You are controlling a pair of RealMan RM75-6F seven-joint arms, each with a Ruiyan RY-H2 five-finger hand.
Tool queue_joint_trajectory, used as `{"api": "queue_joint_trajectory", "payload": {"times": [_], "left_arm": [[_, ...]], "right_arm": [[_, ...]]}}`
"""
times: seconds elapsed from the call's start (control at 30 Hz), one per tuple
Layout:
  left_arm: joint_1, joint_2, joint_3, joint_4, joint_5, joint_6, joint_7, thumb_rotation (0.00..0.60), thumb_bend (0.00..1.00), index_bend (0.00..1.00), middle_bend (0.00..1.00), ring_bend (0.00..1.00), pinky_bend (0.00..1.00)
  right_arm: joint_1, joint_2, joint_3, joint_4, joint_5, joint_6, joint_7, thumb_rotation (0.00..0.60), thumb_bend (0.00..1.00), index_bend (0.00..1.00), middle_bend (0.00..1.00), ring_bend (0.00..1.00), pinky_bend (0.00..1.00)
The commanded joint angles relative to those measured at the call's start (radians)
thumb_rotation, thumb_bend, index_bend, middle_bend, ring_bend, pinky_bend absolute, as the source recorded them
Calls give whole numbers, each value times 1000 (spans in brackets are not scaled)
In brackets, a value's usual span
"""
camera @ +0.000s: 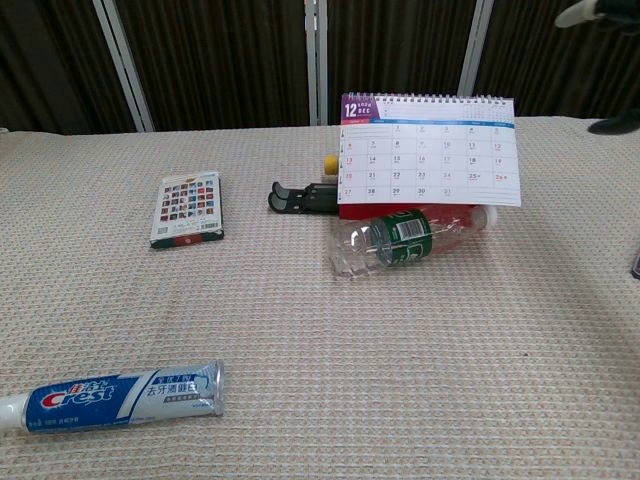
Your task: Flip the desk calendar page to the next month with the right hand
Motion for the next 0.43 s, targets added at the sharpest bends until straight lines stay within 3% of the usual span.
{"api": "queue_joint_trajectory", "payload": {"times": [0.03,0.27,0.43], "left_arm": [[-1,-6,4,3,2,-3,8,600,103,0,0,0,0],[0,-30,25,21,16,-18,59,600,104,0,0,0,0],[2,-46,27,29,21,-15,74,600,103,0,0,0,0]], "right_arm": [[-150,18,-134,31,-187,152,54,600,146,0,0,0,0],[-322,-65,-266,219,-365,338,74,600,146,0,0,0,0],[-405,-105,-302,316,-433,425,114,600,146,0,0,0,0]]}}
